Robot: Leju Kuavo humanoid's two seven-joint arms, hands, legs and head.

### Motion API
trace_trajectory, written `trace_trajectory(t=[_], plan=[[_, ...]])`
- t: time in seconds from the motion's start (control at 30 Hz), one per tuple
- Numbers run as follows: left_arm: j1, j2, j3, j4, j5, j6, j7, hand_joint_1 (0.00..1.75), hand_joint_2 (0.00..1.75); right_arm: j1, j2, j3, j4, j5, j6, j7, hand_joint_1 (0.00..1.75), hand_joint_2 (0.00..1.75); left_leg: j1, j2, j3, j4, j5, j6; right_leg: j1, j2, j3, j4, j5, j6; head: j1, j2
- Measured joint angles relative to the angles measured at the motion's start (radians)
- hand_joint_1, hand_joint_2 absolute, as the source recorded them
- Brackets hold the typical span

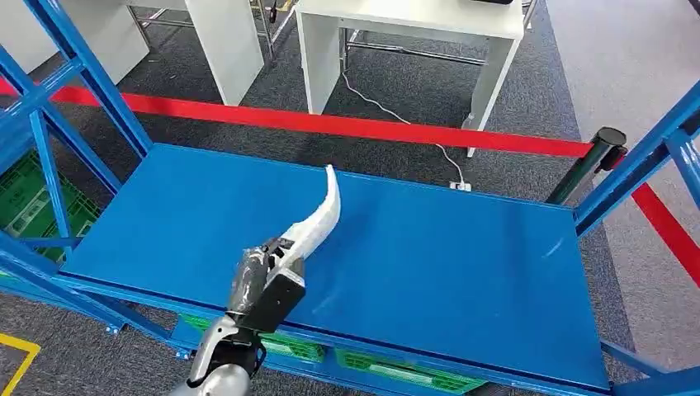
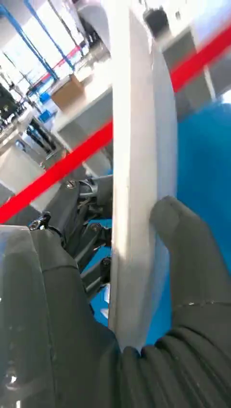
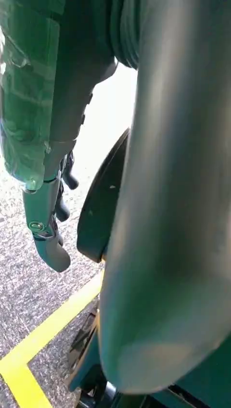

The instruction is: Take the parts from the cabinet and place them on the table.

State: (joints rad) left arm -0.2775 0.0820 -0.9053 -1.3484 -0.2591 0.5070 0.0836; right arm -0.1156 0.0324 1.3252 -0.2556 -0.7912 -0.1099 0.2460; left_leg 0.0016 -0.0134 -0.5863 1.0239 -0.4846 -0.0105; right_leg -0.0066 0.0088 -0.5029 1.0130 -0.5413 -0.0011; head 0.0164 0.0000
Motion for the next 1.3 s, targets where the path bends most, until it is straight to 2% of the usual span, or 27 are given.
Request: trace_trajectory(t=[0.17,0.43,0.6,0.73,0.93,1.3], plan=[[0.004,0.006,0.021,-0.099,0.100,0.007,-0.047,1.75,1.75,0.000,0.000,0.000,0.000,0.000,-0.004,-0.006,0.00,0.00,0.000,0.000,-0.001,0.000,0.000,0.000,0.000,0.000,-0.001,0.000,0.000,0.000,0.000,0.000],[0.023,0.019,0.051,-0.249,0.328,-0.014,-0.137,1.75,1.75,0.001,0.000,0.000,0.000,0.000,-0.008,-0.010,0.00,0.00,0.000,0.000,-0.001,0.000,0.000,0.000,0.000,0.000,-0.001,0.000,0.000,0.000,0.000,0.000],[0.033,0.028,0.065,-0.338,0.403,-0.023,-0.182,1.75,1.75,0.001,0.000,0.000,0.000,0.000,-0.008,-0.011,0.00,0.00,0.000,0.000,-0.001,0.000,0.000,0.000,0.000,0.000,-0.001,0.000,0.000,0.000,0.000,0.000],[0.034,0.037,0.066,-0.419,0.420,-0.029,-0.219,1.75,1.75,0.001,0.000,0.000,0.000,0.000,-0.008,-0.016,0.00,0.00,0.000,0.000,-0.001,0.000,0.000,0.000,0.000,0.000,-0.001,0.000,0.000,0.000,0.000,0.000],[0.032,0.048,0.065,-0.525,0.396,-0.013,-0.238,1.75,1.75,0.001,0.000,0.000,0.000,0.000,-0.006,-0.023,0.00,0.00,0.000,0.000,-0.001,0.000,0.000,0.000,0.000,0.000,-0.002,0.000,0.000,0.000,0.000,0.000],[0.026,0.063,0.051,-0.628,0.396,-0.013,-0.267,1.75,1.75,0.001,0.000,0.000,0.000,0.000,-0.005,-0.030,0.00,0.00,0.000,0.000,-0.001,0.000,0.000,0.000,0.000,0.000,-0.003,0.000,0.000,0.000,0.000,0.000]])
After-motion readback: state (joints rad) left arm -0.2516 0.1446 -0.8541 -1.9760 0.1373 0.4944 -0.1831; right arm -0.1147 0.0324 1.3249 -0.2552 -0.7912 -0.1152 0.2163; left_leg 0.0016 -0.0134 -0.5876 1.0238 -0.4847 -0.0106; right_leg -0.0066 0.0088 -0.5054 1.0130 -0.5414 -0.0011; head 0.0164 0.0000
